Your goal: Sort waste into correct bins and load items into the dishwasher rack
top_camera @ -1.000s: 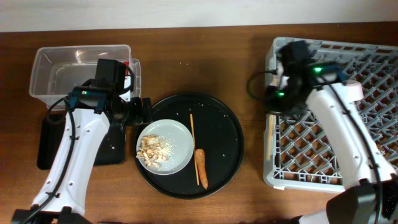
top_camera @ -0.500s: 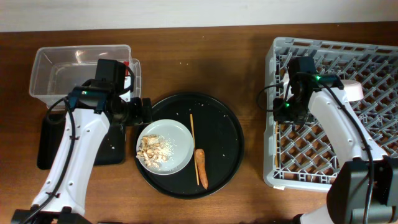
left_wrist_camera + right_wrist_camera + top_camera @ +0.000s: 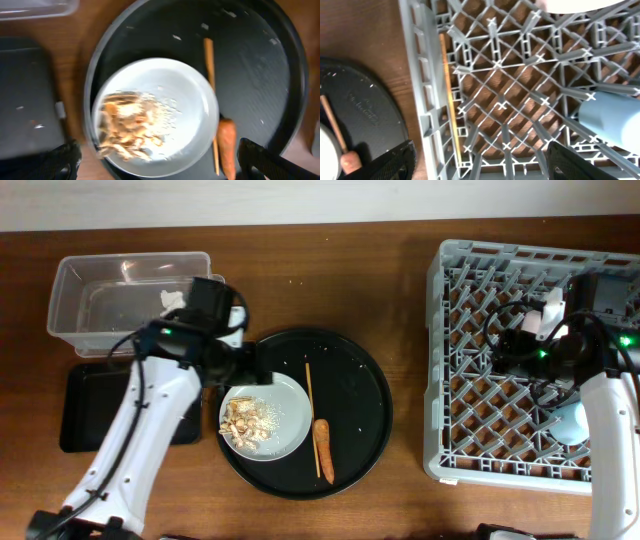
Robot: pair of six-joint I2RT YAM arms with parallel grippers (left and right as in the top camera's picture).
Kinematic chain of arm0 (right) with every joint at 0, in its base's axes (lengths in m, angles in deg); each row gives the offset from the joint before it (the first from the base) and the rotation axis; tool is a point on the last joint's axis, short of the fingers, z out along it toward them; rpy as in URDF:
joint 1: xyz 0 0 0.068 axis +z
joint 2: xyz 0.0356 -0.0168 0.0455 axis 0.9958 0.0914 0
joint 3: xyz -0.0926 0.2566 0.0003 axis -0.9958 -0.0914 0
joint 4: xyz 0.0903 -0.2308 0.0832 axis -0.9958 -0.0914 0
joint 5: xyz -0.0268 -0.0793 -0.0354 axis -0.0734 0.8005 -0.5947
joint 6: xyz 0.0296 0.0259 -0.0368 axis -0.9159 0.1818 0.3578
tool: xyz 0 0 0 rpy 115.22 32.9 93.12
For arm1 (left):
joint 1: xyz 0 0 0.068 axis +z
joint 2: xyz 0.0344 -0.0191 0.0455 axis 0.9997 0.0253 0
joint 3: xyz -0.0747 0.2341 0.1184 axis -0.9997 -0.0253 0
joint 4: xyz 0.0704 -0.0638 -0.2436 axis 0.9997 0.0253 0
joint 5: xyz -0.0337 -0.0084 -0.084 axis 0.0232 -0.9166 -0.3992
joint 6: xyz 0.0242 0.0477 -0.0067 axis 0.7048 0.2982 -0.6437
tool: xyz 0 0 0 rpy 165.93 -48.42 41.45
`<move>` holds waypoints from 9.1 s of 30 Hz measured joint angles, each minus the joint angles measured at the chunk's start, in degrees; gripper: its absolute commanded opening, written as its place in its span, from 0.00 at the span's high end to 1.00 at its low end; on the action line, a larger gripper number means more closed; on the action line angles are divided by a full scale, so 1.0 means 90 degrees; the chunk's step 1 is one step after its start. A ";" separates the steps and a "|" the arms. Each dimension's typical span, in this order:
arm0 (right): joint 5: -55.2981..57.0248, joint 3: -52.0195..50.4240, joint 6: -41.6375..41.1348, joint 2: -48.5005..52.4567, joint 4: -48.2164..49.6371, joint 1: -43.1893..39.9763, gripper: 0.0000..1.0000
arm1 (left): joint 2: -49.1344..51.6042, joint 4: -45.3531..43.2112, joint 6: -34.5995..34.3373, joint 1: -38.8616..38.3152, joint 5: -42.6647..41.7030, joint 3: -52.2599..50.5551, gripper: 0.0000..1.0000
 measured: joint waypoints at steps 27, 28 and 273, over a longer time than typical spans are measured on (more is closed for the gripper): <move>-0.0168 0.0000 -0.0002 0.0005 -0.0087 0.0000 0.18 | 0.2438 -0.1450 -0.5209 -0.3701 0.0214 -0.0658 0.06; -0.0170 0.0000 0.0002 0.0005 -0.0087 0.0000 0.18 | 0.2443 -0.1525 -0.5207 -0.3701 0.0226 -0.0661 0.07; 0.0121 -0.0962 -0.0002 0.0151 -0.0085 0.0981 0.45 | 0.2647 0.3791 0.4231 0.5637 -0.5717 0.2120 1.00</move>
